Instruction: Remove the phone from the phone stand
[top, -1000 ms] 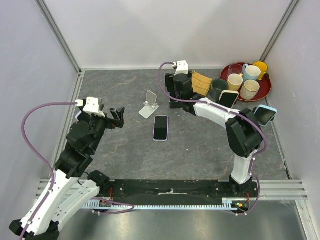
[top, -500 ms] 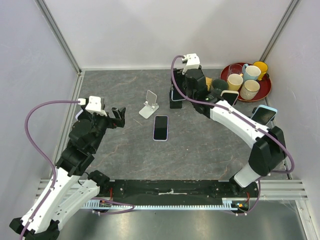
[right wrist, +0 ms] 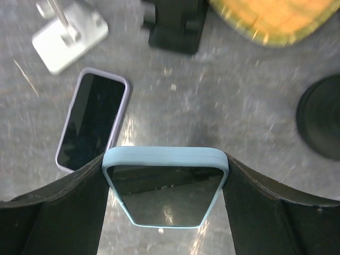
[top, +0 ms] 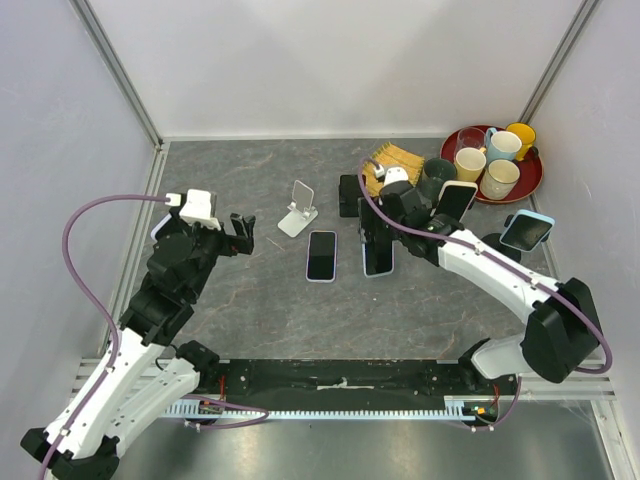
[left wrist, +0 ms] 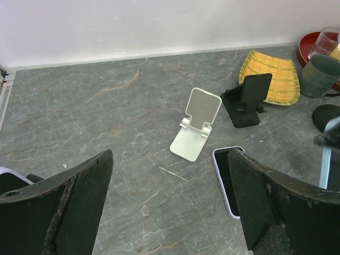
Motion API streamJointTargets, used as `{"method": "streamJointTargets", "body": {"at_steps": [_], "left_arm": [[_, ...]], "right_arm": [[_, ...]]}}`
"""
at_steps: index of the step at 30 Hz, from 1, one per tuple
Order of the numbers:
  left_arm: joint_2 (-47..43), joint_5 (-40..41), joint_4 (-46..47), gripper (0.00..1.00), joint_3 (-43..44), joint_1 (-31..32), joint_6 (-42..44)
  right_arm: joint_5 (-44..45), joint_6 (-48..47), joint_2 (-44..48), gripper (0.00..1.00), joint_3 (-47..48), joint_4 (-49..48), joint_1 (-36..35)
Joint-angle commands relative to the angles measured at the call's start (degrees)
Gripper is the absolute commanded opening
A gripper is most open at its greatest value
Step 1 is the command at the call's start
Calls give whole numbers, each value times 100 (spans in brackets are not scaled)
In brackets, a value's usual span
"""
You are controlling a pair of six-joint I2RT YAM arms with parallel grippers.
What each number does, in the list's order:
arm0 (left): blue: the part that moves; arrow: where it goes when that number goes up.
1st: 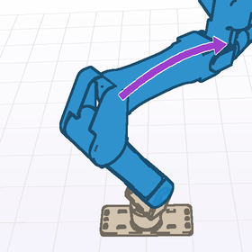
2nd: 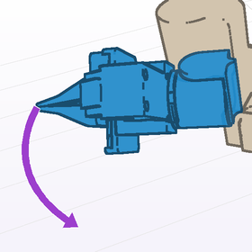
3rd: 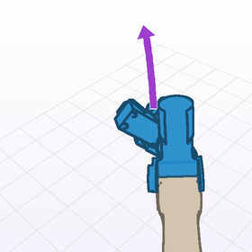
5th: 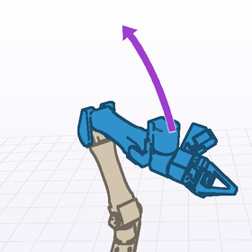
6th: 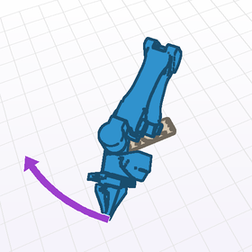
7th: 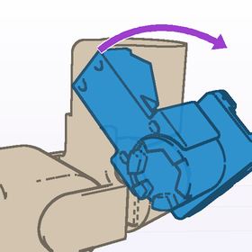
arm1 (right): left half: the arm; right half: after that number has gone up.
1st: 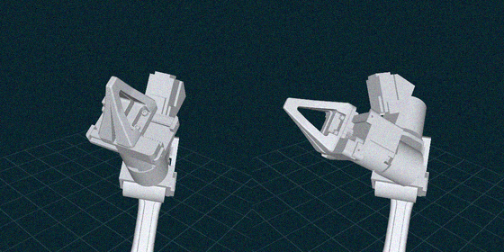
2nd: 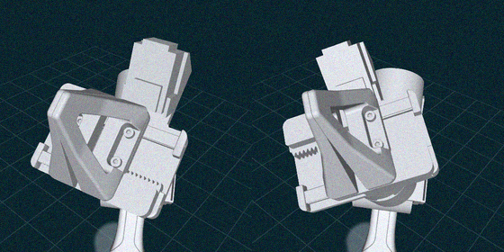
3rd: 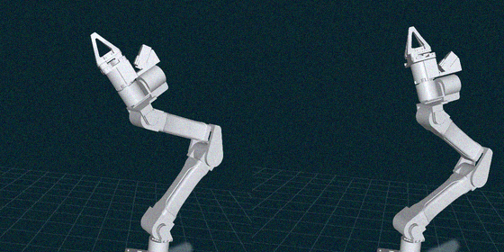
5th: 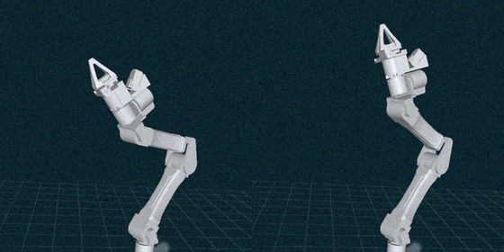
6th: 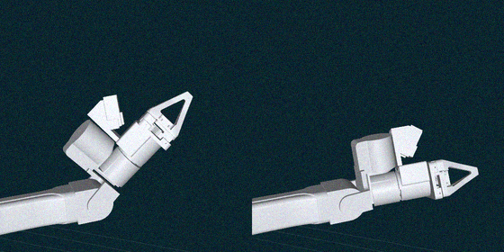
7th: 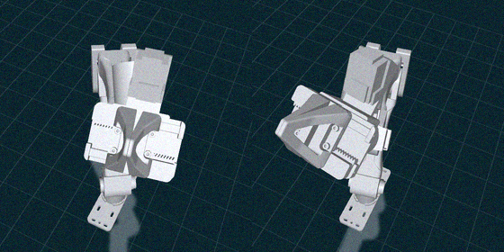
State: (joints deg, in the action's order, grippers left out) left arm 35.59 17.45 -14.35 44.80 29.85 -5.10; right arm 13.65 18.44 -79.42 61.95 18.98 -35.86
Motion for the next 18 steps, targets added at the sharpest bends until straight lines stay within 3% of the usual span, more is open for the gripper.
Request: {"method": "streamJointTargets", "body": {"at_steps": [1, 18], "left_arm": [[79, 4, 257, 95, -23, -31, -79], [97, 13, 248, 95, -24, -31, -52]], "right_arm": [[-618, 730, -144, 27, -175, 123, -27], [-495, 2110, -2252, 26, 783, -35, -176]]}}
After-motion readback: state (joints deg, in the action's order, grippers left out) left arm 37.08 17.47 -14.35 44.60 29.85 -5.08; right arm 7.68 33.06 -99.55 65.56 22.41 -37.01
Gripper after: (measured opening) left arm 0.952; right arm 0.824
